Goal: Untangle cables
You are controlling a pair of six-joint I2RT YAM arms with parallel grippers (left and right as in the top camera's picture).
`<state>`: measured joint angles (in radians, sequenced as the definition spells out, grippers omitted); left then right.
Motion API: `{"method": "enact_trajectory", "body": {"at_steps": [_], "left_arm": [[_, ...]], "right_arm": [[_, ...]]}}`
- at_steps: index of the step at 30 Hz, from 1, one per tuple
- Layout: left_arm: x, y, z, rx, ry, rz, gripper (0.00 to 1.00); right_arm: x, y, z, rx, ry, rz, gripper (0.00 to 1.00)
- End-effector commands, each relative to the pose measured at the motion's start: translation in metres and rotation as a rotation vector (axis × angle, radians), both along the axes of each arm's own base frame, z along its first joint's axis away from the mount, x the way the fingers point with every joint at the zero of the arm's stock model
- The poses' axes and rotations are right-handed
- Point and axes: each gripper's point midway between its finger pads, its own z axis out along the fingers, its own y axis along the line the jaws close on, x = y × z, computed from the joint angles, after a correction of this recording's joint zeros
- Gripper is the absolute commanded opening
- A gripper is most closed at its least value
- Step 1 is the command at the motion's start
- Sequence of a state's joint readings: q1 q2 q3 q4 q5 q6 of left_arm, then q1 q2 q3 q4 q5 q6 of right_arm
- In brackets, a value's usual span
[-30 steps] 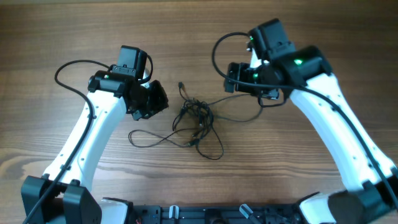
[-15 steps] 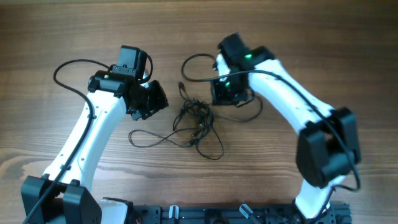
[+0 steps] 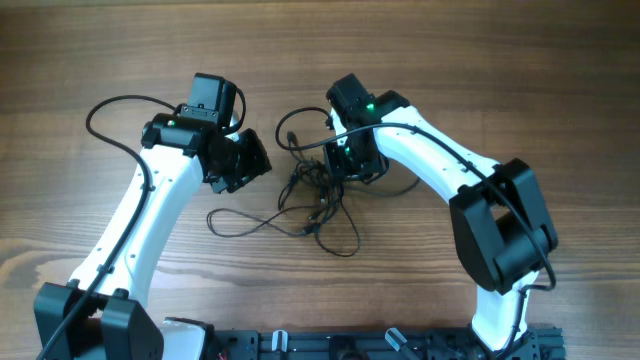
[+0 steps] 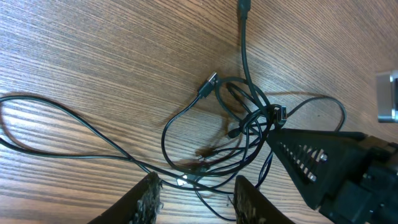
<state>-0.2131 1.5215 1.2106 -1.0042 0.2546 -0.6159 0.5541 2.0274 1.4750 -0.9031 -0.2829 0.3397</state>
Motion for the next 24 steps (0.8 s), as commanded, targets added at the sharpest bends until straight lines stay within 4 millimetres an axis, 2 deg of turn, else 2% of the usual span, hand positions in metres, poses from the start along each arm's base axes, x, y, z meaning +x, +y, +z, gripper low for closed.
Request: {"method": "enact_trajectory", "body": {"at_steps": [1, 7, 9, 12, 17, 21, 24], "left_arm": [[0.002, 0.004, -0.002, 0.013, 0.001, 0.011, 0.41], [0.002, 0.004, -0.002, 0.013, 0.002, 0.011, 0.41], [0.002, 0.004, -0.002, 0.013, 0.002, 0.011, 0.41], [0.002, 0.004, -0.002, 0.013, 0.002, 0.011, 0.42], [0.002, 0.004, -0.002, 0.013, 0.002, 0.011, 0.42], [0.002, 0.004, -0.002, 0.013, 0.002, 0.011, 0.44], [0.001, 0.001, -0.001, -0.003, 0.004, 0.007, 0.44]], "right_arm": [[-0.001, -0.001, -0.013, -0.020, -0.004, -0.008, 0.26], [0.005, 0.004, -0.023, 0.009, -0.045, -0.021, 0.24], [0.008, 0.006, -0.022, 0.017, -0.057, -0.022, 0.19], [0.009, 0.007, -0.022, 0.022, -0.058, -0.044, 0.04], [0.008, 0.011, -0.021, 0.036, -0.048, -0.064, 0.05], [0.000, 0.029, -0.006, 0.149, -0.004, -0.038, 0.05], [-0.004, 0.042, 0.024, 0.249, -0.013, -0.017, 0.04]]}}
